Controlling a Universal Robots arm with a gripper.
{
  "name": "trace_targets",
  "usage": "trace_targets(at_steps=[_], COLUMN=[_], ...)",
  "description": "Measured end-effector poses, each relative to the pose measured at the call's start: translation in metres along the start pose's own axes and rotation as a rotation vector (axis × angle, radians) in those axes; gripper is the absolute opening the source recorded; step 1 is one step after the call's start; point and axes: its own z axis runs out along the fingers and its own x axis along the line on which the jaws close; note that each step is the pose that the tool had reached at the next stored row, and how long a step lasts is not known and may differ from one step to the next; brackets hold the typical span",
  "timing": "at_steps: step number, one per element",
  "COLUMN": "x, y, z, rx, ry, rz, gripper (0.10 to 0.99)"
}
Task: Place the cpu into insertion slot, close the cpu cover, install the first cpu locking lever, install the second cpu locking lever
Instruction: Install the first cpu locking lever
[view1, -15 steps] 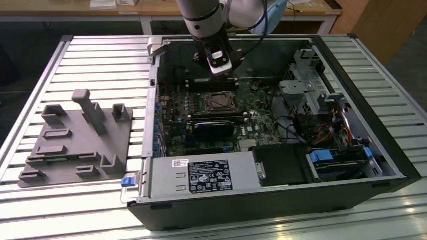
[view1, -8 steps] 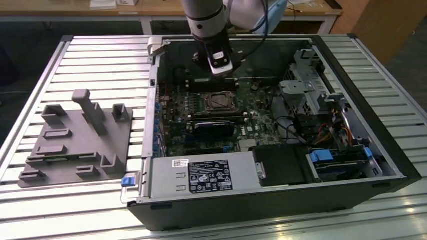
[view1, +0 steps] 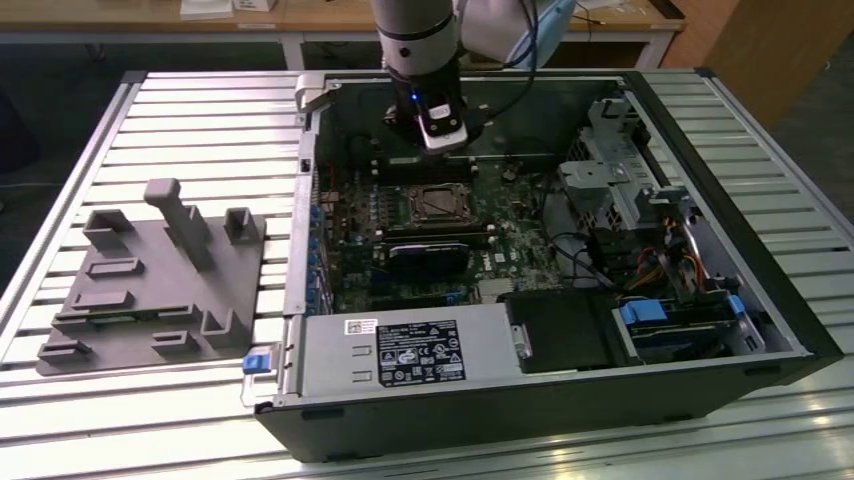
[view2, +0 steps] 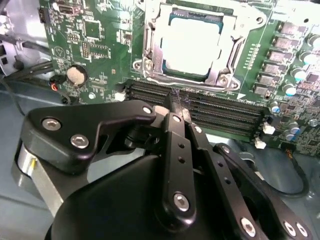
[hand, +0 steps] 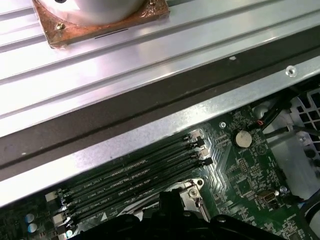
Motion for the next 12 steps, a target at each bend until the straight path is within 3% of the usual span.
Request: trace_targets(at_steps=[1, 2, 6, 8, 10, 12], x=[0.0000, 0.0000, -0.0008, -0.0026, -0.0055, -0.0096], y=[0.0000, 0.0001, 0.0004, 0.0011, 0.0024, 0.0041], z=[0.0000, 0.0000, 0.0002, 0.0006, 0.0013, 0.0023], rx=[0.002, 0.011, 0.063, 0.085, 0.099, 0.104], ry=[-0.0008, -0.0045, -0.0249, -0.0305, -0.0309, -0.0251], rz=[0.000, -0.002, -0.014, -0.019, -0.021, -0.021], gripper=[0.106, 0.106, 0.106, 0.106, 0.106, 0.106])
